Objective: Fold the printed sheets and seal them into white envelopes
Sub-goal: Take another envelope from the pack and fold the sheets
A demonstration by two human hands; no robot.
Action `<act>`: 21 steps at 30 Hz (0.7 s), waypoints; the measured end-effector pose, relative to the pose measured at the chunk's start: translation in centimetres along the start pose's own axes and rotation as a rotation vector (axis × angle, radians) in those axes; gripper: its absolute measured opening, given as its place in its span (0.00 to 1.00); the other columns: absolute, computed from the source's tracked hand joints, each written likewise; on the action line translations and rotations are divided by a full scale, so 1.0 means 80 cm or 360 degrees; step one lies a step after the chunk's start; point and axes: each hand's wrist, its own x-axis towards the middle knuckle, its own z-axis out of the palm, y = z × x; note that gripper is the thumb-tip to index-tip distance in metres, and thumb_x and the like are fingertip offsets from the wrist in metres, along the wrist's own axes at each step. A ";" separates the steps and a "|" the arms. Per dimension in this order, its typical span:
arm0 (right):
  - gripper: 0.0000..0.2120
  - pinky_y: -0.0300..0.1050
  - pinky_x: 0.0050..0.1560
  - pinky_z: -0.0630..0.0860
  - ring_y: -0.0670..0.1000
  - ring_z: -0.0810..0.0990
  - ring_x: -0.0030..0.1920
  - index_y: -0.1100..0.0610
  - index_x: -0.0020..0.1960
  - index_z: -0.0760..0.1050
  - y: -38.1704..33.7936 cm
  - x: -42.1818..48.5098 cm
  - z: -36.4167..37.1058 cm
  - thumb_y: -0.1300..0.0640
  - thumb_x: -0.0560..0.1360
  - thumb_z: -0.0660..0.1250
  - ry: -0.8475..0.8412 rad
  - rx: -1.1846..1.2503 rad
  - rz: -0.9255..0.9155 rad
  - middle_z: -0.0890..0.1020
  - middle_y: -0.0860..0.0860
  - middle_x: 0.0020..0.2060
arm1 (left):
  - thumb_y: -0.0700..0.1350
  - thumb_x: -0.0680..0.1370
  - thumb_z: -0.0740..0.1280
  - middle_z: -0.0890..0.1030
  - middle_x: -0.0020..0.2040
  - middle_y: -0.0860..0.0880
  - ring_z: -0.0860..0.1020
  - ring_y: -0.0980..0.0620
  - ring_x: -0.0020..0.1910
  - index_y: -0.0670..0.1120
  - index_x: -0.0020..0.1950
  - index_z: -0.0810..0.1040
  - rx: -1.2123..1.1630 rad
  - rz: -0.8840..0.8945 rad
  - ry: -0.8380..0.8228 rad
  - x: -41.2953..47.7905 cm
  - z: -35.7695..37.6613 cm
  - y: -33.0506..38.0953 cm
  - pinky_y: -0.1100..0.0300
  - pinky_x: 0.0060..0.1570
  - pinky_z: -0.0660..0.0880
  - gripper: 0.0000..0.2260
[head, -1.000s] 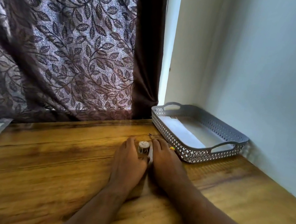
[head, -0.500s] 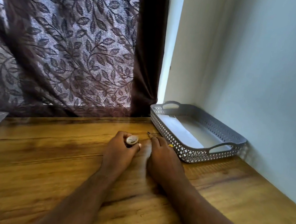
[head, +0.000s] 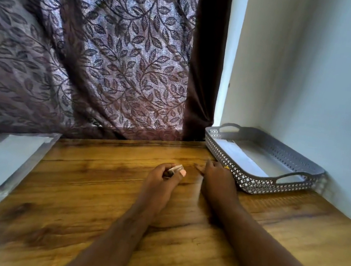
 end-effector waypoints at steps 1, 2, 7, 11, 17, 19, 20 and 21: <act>0.11 0.52 0.49 0.79 0.62 0.82 0.50 0.60 0.56 0.78 0.002 -0.006 -0.002 0.61 0.76 0.62 -0.0002 -0.0047 -0.0007 0.81 0.59 0.56 | 0.53 0.77 0.72 0.83 0.49 0.55 0.81 0.55 0.48 0.56 0.55 0.79 -0.0004 -0.0004 -0.0005 0.000 0.001 0.000 0.54 0.49 0.80 0.08; 0.11 0.51 0.48 0.79 0.61 0.82 0.49 0.59 0.55 0.79 0.004 -0.011 -0.004 0.61 0.75 0.62 -0.0005 -0.0090 -0.0016 0.80 0.58 0.55 | 0.53 0.76 0.73 0.83 0.50 0.56 0.81 0.55 0.49 0.56 0.56 0.79 0.0014 -0.0005 0.0007 0.002 0.001 -0.002 0.52 0.52 0.80 0.10; 0.11 0.53 0.53 0.75 0.60 0.82 0.51 0.55 0.57 0.77 0.022 -0.049 -0.021 0.56 0.76 0.64 -0.0050 -0.0147 -0.0085 0.80 0.55 0.55 | 0.52 0.70 0.78 0.85 0.52 0.56 0.82 0.57 0.52 0.55 0.56 0.79 0.0058 0.0094 -0.0059 0.006 0.006 -0.005 0.49 0.57 0.80 0.17; 0.12 0.54 0.61 0.69 0.58 0.80 0.55 0.53 0.58 0.75 0.059 -0.081 -0.039 0.55 0.75 0.64 -0.0072 -0.0179 -0.0175 0.79 0.53 0.58 | 0.51 0.73 0.77 0.84 0.50 0.57 0.81 0.61 0.48 0.55 0.57 0.80 0.0305 0.0277 -0.0294 -0.008 0.014 0.005 0.63 0.50 0.77 0.15; 0.07 0.53 0.60 0.68 0.54 0.79 0.57 0.47 0.53 0.77 0.151 -0.116 -0.058 0.55 0.77 0.64 -0.0006 -0.0068 -0.0063 0.80 0.47 0.54 | 0.50 0.71 0.78 0.79 0.54 0.59 0.77 0.61 0.49 0.55 0.59 0.79 0.0475 0.0707 -0.0500 -0.038 0.048 0.024 0.69 0.47 0.73 0.18; 0.08 0.53 0.60 0.68 0.52 0.78 0.57 0.46 0.53 0.79 0.182 -0.123 -0.066 0.57 0.77 0.66 0.0013 -0.0042 0.0002 0.80 0.46 0.54 | 0.51 0.71 0.77 0.78 0.54 0.61 0.75 0.64 0.52 0.55 0.59 0.79 0.0487 0.0768 -0.0594 -0.043 0.066 0.029 0.71 0.49 0.71 0.18; 0.09 0.54 0.61 0.69 0.51 0.78 0.57 0.46 0.54 0.80 0.195 -0.123 -0.070 0.58 0.77 0.67 0.0033 -0.0027 0.0033 0.80 0.45 0.54 | 0.51 0.72 0.77 0.78 0.55 0.61 0.75 0.66 0.53 0.54 0.60 0.79 0.0510 0.0788 -0.0622 -0.044 0.074 0.031 0.71 0.50 0.71 0.19; 0.10 0.54 0.61 0.69 0.50 0.77 0.56 0.46 0.54 0.80 0.208 -0.125 -0.073 0.58 0.76 0.68 0.0045 -0.0012 0.0070 0.80 0.45 0.54 | 0.52 0.72 0.77 0.78 0.55 0.60 0.74 0.67 0.53 0.54 0.62 0.79 0.0538 0.0807 -0.0638 -0.043 0.083 0.031 0.72 0.50 0.70 0.20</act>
